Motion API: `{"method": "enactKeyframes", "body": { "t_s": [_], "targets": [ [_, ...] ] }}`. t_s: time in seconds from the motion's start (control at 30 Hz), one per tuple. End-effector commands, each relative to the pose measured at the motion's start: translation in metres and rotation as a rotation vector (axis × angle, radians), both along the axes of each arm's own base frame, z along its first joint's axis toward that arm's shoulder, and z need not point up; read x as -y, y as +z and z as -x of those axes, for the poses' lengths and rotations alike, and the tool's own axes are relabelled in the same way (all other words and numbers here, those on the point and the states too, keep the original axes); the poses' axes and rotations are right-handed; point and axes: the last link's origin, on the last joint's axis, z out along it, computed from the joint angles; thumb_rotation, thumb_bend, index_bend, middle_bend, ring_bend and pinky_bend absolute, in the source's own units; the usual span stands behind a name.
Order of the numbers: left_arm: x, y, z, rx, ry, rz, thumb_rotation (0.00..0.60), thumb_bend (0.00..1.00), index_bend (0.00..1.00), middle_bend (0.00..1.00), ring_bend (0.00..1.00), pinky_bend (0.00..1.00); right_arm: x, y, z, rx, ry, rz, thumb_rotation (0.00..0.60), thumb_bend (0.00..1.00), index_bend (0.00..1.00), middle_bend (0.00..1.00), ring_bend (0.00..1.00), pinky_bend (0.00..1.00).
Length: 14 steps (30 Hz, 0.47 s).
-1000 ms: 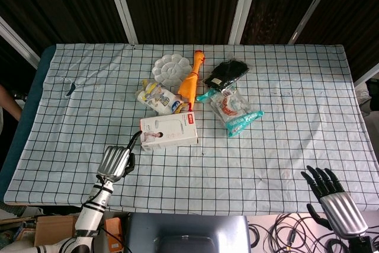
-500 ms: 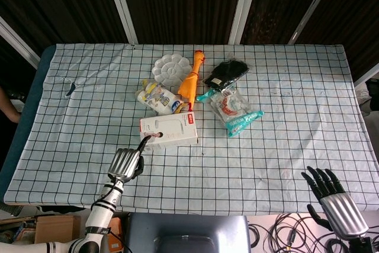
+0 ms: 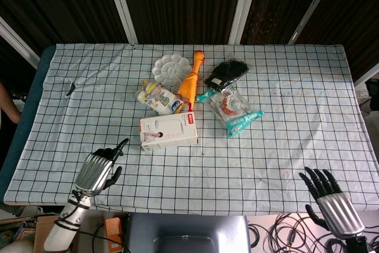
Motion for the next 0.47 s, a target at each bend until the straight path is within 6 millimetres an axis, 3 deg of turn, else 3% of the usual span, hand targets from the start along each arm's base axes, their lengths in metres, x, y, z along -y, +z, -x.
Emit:
{"method": "enactKeyframes", "body": {
  "t_s": [0.03, 0.1, 0.2, 0.47],
  "targets": [
    [0.075, 0.045, 0.061, -0.013, 0.029, -0.037, 0.600, 0.37, 0.00, 0.00, 0.00, 0.00, 0.001, -0.003, -0.001, -0.007, 0.000, 0.004, 0.600, 0.36, 0.00, 0.00, 0.00, 0.00],
    [0.091, 0.043, 0.080, 0.017, 0.050, -0.031, 0.600, 0.37, 0.00, 0.00, 0.00, 0.00, 0.001, -0.005, -0.001, -0.014, -0.003, 0.009, 0.600, 0.36, 0.00, 0.00, 0.00, 0.00],
    [0.095, 0.034, 0.099, -0.026, 0.089, -0.015, 0.600, 0.37, 0.00, 0.00, 0.00, 0.00, 0.002, -0.008, -0.001, -0.021, -0.007, 0.011, 0.600, 0.36, 0.00, 0.00, 0.00, 0.00],
    [0.086, 0.033, 0.101, -0.046, 0.128, -0.005, 0.600, 0.37, 0.00, 0.00, 0.00, 0.00, 0.003, -0.011, -0.001, -0.037, -0.009, 0.018, 0.600, 0.36, 0.00, 0.00, 0.00, 0.00]
  ]
}}
